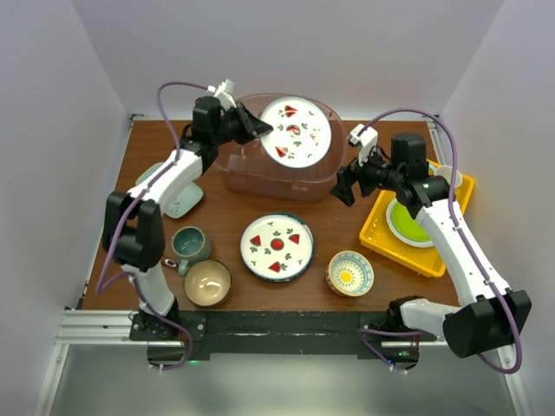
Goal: Place the mixed dishes into the plastic bin
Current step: Place the plate in the plastic bin.
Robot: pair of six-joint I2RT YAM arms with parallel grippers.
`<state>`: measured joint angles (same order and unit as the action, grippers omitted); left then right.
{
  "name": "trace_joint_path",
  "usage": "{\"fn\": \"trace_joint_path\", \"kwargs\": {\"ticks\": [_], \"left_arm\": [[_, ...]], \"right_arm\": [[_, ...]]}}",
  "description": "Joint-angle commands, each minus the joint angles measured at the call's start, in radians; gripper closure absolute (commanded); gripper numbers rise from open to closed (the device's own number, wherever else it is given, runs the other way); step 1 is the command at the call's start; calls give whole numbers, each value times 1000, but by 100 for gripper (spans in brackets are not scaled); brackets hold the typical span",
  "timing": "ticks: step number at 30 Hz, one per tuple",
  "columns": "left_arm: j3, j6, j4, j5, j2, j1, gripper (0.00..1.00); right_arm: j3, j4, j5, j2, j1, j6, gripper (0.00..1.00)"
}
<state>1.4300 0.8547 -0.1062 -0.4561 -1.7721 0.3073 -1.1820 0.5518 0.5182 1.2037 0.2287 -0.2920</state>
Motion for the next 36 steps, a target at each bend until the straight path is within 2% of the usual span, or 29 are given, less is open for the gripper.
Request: {"fn": "trace_joint_path", "kwargs": {"ticks": [1, 6, 11, 24, 30, 36], "left_arm": [[203, 38, -6, 74, -105, -10, 100], [343, 43, 49, 71, -268, -8, 100], [411, 44, 85, 68, -372, 1, 100], [556, -11, 256, 79, -520, 15, 100], [590, -26, 283, 50, -563, 15, 91], [590, -36, 293, 34, -581, 15, 75]], "right_arm": [[1, -43, -1, -16, -3, -9, 2], [5, -43, -7, -12, -3, -15, 2], [10, -46, -9, -6, -6, -16, 2], [12, -47, -10, -16, -17, -18, 2], [10, -44, -9, -15, -17, -19, 2], [10, -39, -9, -13, -17, -22, 2]]}}
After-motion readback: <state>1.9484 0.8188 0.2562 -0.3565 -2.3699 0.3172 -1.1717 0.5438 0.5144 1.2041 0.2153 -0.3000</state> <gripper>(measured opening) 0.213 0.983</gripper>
